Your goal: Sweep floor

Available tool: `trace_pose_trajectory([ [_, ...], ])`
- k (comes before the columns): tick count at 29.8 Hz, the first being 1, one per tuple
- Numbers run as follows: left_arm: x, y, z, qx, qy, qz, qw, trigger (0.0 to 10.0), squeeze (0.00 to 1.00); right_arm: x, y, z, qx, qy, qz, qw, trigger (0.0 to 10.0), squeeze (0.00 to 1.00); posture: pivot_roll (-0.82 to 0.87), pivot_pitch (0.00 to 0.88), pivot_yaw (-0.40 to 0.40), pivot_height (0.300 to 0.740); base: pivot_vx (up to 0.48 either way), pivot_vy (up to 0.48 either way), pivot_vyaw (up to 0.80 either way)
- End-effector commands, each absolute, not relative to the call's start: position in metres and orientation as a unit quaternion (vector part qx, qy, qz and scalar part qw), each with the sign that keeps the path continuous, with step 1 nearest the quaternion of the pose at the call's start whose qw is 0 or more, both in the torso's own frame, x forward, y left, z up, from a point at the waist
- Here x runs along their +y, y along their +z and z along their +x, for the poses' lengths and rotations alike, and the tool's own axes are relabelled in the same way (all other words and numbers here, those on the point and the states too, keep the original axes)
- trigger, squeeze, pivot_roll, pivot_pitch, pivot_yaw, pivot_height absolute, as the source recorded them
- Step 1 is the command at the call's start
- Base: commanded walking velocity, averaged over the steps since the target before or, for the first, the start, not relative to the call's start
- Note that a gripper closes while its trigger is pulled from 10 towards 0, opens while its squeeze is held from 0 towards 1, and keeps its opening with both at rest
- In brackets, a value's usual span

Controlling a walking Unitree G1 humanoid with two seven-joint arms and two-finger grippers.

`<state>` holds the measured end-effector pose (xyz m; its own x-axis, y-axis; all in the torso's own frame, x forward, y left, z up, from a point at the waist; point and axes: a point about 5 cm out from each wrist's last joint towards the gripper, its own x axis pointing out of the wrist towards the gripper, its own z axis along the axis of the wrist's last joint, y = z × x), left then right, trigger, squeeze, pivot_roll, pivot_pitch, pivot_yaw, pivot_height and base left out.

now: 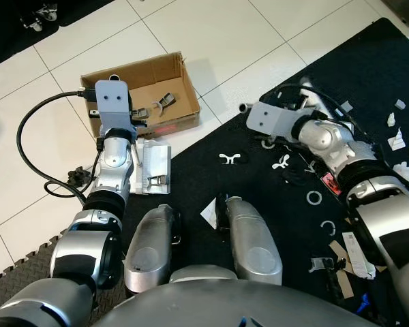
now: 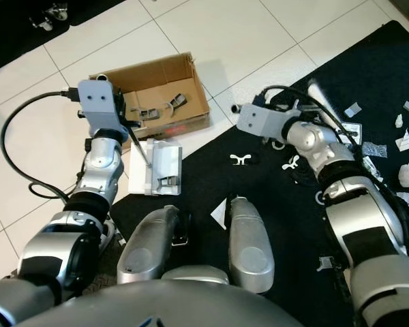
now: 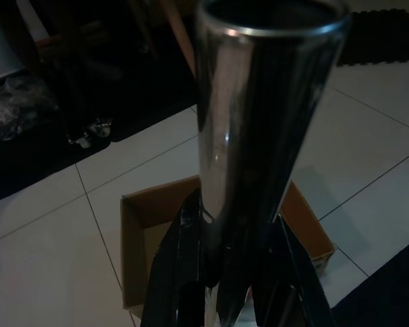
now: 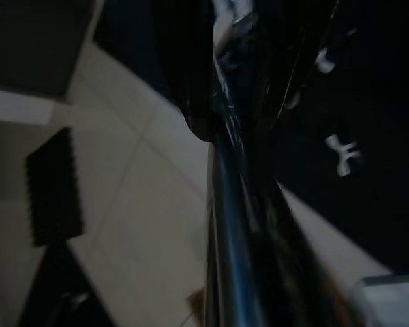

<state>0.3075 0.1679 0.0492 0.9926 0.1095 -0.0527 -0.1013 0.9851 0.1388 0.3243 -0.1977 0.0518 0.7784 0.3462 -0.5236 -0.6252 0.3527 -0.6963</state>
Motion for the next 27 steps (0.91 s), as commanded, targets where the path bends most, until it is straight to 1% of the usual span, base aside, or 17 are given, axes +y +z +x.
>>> trace_pose_trajectory([
  [1,0.169,0.050,0.308,0.025,0.049,0.080,0.995,10.0,0.00,-0.204,0.047,0.321,0.163,0.286,-0.465,0.822,10.0,0.00,0.02,0.118,0.011,0.740,0.000,0.000,0.00],
  [2,0.169,0.050,0.308,0.025,0.049,0.080,0.995,10.0,0.00,-0.206,0.045,0.319,0.173,0.279,-0.452,0.829,10.0,0.00,0.02,0.116,0.010,0.740,0.000,0.000,0.00],
  [3,0.169,0.050,0.308,0.025,0.049,0.080,0.995,10.0,0.00,-0.210,0.041,0.317,0.185,0.273,-0.452,0.829,10.0,0.00,0.02,0.116,0.010,0.740,0.000,0.000,0.00],
  [5,0.168,0.050,0.308,0.025,0.048,0.080,0.995,10.0,0.00,-0.213,0.038,0.315,0.195,0.268,-0.455,0.826,10.0,0.00,0.02,0.117,0.011,0.740,0.000,0.000,0.00],
  [6,0.168,0.050,0.308,0.026,0.048,0.080,0.995,10.0,0.00,-0.224,0.034,0.311,0.224,0.249,-0.460,0.823,10.0,0.00,0.02,0.116,0.010,0.740,0.000,0.000,0.00],
  [7,0.168,0.050,0.308,0.026,0.048,0.080,0.995,10.0,0.00,-0.224,0.034,0.311,0.224,0.249,-0.460,0.823,10.0,0.00,0.02,0.116,0.010,0.740,0.000,0.000,0.00],
  [10,0.168,0.049,0.307,0.027,0.047,0.080,0.995,10.0,0.00,-0.245,0.035,0.308,0.249,0.210,-0.485,0.812,10.0,0.00,0.02,0.116,0.009,0.740,0.000,0.000,0.00],
  [13,0.168,0.049,0.307,0.028,0.047,0.080,0.995,10.0,0.00,-0.255,0.037,0.308,0.254,0.188,-0.499,0.807,10.0,0.00,0.01,0.114,0.013,0.740,0.000,0.000,0.00],
  [14,0.168,0.049,0.307,0.028,0.046,0.081,0.995,10.0,0.00,-0.264,0.042,0.310,0.254,0.160,-0.504,0.810,10.0,0.00,0.01,0.114,0.013,0.740,0.000,0.000,0.00],
  [15,0.168,0.049,0.307,0.028,0.046,0.081,0.995,10.0,0.00,-0.264,0.042,0.310,0.254,0.160,-0.504,0.810,10.0,0.00,0.01,0.114,0.013,0.740,0.000,0.000,0.00],
  [16,0.168,0.049,0.307,0.028,0.045,0.081,0.995,10.0,0.00,-0.269,0.045,0.311,0.253,0.138,-0.504,0.814,10.0,0.00,0.01,0.114,0.014,0.740,0.000,0.000,0.00],
  [18,0.167,0.049,0.308,0.028,0.043,0.081,0.995,10.0,0.00,-0.285,0.053,0.312,0.266,0.079,-0.500,0.820,10.0,0.00,0.01,0.114,0.015,0.740,0.000,0.000,0.00],
  [22,0.167,0.049,0.308,0.028,0.043,0.080,0.995,10.0,0.00,-0.289,0.054,0.312,0.270,0.072,-0.504,0.817,10.0,0.00,0.01,0.114,0.015,0.740,0.000,0.000,0.00],
  [27,0.167,0.049,0.308,0.028,0.044,0.080,0.995,10.0,0.00,-0.308,0.047,0.298,0.319,0.073,-0.522,0.788,10.0,0.00,0.01,0.120,0.013,0.740,0.000,0.000,0.00],
])
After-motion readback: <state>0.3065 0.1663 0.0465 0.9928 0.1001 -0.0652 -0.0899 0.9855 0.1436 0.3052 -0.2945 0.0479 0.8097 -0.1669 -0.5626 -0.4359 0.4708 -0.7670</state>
